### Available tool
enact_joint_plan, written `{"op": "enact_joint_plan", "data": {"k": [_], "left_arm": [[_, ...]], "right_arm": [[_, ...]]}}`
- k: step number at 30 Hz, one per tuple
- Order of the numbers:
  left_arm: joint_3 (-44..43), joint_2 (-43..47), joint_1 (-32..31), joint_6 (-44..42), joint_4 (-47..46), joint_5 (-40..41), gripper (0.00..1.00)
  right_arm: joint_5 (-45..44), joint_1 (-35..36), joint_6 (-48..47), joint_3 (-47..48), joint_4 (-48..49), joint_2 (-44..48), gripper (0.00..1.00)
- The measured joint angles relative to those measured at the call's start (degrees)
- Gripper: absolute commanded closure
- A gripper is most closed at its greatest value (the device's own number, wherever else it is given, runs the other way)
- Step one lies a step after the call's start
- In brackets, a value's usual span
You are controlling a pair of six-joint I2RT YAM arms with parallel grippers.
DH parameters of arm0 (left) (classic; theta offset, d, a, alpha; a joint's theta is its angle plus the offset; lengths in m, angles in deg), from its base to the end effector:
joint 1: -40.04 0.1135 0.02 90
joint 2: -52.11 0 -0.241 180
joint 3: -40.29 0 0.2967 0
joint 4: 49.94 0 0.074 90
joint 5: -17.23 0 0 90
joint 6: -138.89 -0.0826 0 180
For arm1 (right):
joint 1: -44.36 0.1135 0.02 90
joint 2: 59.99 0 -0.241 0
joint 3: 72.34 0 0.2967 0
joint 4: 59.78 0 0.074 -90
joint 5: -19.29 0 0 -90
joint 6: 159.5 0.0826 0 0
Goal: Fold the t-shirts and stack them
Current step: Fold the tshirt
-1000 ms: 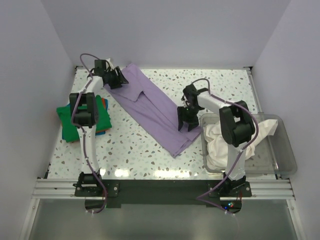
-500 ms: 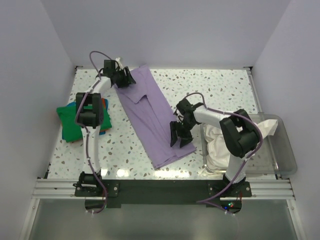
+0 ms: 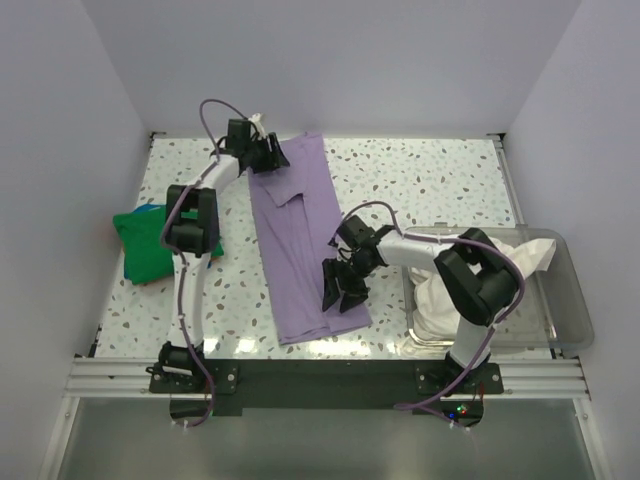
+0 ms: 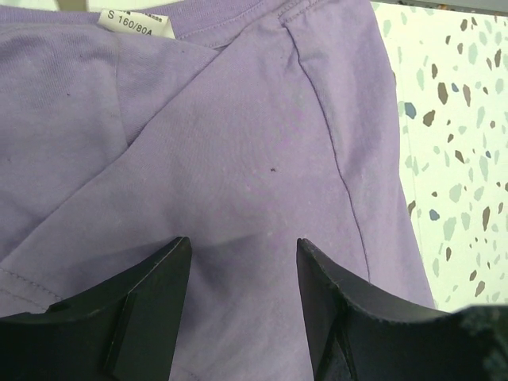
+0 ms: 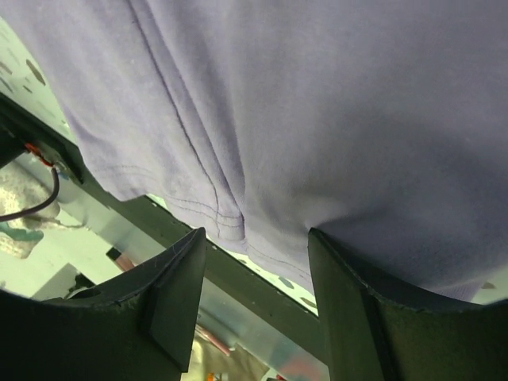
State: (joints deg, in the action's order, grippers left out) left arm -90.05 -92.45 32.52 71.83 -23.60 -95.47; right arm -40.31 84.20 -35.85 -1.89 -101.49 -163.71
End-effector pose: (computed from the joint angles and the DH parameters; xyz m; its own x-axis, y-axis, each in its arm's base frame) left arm 0.6086 -0.1125 0.0827 -0.7540 -0.2632 -0.6018 0.1276 0.8401 -0.5272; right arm 0.2518 0.2646 0.0446 -0.9793 -0.1947 0.0551 -0.1329 0.8242 0.5505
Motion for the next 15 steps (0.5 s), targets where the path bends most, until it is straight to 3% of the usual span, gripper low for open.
{"op": "enact_joint_plan", "data": {"k": [8, 15], "left_arm": [[-0.24, -0.59, -2.62, 0.28, -2.27, -0.22, 0.39], [2.56, 0.94, -3.10, 0.52, -4.44, -0.92, 0.37]], "right_arm": [[-0.59, 3.56, 0.61, 0.55, 1.36, -0.02, 0.41], [-6.47, 4.13, -2.32, 5.14, -6.27, 1.31, 0.34]]}}
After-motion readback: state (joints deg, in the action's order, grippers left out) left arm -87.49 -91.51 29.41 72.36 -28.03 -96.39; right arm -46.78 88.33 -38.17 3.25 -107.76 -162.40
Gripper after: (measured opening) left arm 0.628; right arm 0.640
